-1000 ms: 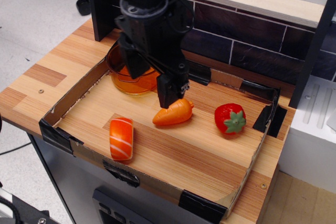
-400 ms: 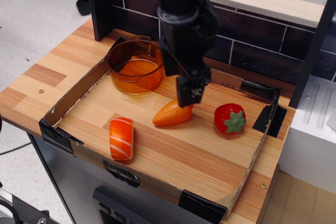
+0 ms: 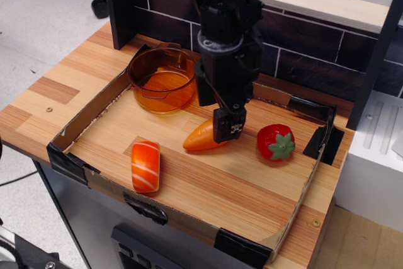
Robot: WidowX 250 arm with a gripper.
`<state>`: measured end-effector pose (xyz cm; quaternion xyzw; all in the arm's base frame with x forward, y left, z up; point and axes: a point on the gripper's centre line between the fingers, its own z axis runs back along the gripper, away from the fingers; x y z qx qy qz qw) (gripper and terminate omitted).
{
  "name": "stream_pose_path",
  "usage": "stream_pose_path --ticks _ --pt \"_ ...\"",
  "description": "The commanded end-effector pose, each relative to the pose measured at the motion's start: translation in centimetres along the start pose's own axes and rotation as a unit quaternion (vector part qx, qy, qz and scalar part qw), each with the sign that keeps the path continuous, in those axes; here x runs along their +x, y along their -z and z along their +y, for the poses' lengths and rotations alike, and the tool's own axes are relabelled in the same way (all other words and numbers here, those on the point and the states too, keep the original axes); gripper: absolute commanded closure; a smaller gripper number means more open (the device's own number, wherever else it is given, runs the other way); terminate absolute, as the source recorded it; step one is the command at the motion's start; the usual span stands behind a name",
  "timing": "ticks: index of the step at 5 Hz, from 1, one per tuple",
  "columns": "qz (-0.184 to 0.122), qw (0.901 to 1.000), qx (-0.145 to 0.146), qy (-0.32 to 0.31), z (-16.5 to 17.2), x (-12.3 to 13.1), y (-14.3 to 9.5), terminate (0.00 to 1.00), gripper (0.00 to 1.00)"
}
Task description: Put carrot in pot
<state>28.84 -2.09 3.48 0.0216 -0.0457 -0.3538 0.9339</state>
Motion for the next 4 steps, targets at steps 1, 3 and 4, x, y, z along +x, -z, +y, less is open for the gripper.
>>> stream_pose_path --ticks 1,3,4 --pt "0.011 0.9996 0.019 -0.019 0.87 0.19 1.23 0.00 0.00" --pt "0.001 0.9991 0.019 -0.037 0.38 0.14 1.95 0.00 1.00" --pt "-0.002 0.9993 0.017 -0.034 0.14 0.09 1.59 0.00 1.00"
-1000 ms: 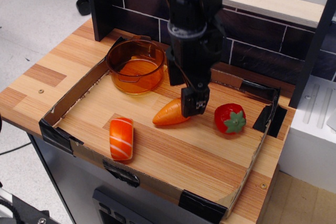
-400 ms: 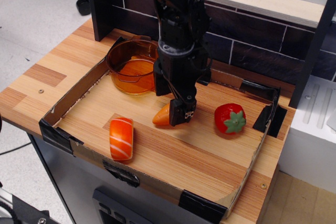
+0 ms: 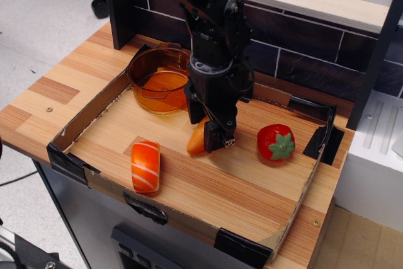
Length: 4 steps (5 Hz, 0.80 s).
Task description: Put carrot in pot
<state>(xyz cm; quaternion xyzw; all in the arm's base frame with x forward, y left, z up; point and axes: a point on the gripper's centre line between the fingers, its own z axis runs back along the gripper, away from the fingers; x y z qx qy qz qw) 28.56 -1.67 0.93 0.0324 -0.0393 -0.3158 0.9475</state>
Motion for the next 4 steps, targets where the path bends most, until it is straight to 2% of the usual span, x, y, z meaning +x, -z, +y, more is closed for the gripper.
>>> stream_pose_path --ticks 1,2,3,4 --pt "-0.039 0.9992 0.001 0.000 0.1 0.7 -3.4 0.00 1.00" --pt "-0.077 0.9960 0.020 -0.039 1.5 1.2 -7.6 0.00 1.00" --pt "-0.070 0.9932 0.036 -0.086 4.3 1.1 -8.5 0.00 1.00" --pt "-0.075 0.9838 0.105 -0.124 7.9 0.0 -8.3 0.00 1.00"
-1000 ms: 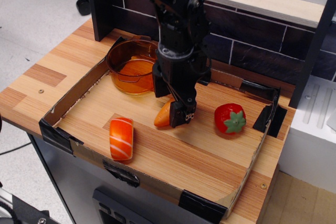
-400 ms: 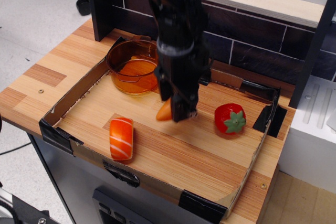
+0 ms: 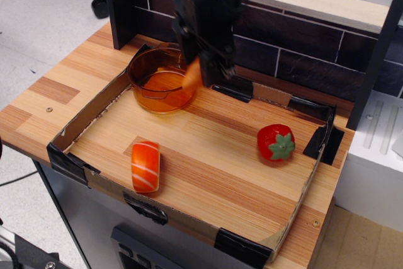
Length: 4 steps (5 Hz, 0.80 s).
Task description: Put carrot in pot
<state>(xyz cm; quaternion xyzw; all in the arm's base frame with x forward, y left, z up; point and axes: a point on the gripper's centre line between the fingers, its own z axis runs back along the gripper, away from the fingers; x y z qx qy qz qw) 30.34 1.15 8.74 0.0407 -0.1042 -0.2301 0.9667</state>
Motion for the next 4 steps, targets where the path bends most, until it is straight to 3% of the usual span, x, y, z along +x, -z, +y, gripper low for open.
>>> stream_pose_path --ticks 1,2,3,4 --pt "-0.012 0.9930 0.100 -0.061 6.8 -0.1 -0.3 0.00 1.00" --pt "0.010 0.9924 0.110 -0.054 8.0 -0.9 0.7 0.00 1.00" --pt "0.030 0.9896 0.117 -0.079 8.6 -0.7 1.3 0.00 0.00" --pt "0.037 0.9888 0.115 -0.089 8.6 -0.6 1.7 0.00 0.00"
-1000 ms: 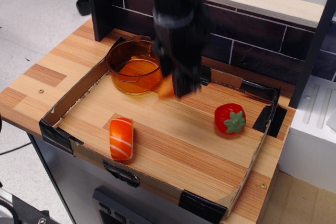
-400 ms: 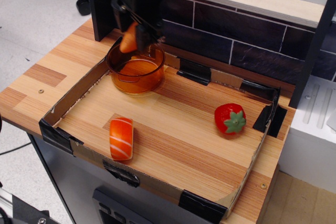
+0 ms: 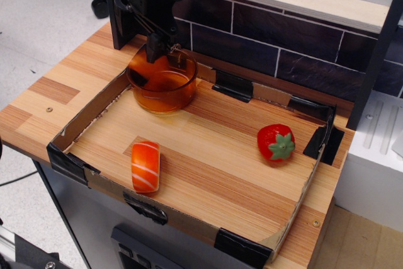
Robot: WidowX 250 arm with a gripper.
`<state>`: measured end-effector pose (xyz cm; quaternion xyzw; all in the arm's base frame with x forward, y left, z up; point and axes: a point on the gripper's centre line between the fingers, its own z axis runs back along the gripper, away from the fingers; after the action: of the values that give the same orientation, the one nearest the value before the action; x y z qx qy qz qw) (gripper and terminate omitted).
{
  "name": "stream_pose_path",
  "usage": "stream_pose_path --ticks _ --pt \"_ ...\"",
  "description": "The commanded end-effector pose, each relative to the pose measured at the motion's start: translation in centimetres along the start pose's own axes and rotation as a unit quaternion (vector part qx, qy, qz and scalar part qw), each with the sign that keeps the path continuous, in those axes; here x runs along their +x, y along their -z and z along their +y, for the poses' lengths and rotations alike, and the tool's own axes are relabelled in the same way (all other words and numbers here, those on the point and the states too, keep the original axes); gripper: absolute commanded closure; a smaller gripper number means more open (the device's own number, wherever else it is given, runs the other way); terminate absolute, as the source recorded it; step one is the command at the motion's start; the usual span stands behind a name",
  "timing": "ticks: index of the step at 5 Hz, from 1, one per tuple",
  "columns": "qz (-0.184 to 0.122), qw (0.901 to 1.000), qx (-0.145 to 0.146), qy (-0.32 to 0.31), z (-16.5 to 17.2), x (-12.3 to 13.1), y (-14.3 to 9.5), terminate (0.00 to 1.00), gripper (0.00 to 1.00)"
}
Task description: Put carrot in pot
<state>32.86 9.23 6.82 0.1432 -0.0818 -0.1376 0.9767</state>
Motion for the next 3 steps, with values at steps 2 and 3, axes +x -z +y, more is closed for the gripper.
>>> stream_pose_path --ticks 2,3 --pt "-0.056 0.9983 -0.007 -0.018 -0.1 2.4 -5.5 0.00 0.00" --pt "-0.081 0.9960 -0.026 -0.028 -0.2 3.0 -9.0 0.00 0.00"
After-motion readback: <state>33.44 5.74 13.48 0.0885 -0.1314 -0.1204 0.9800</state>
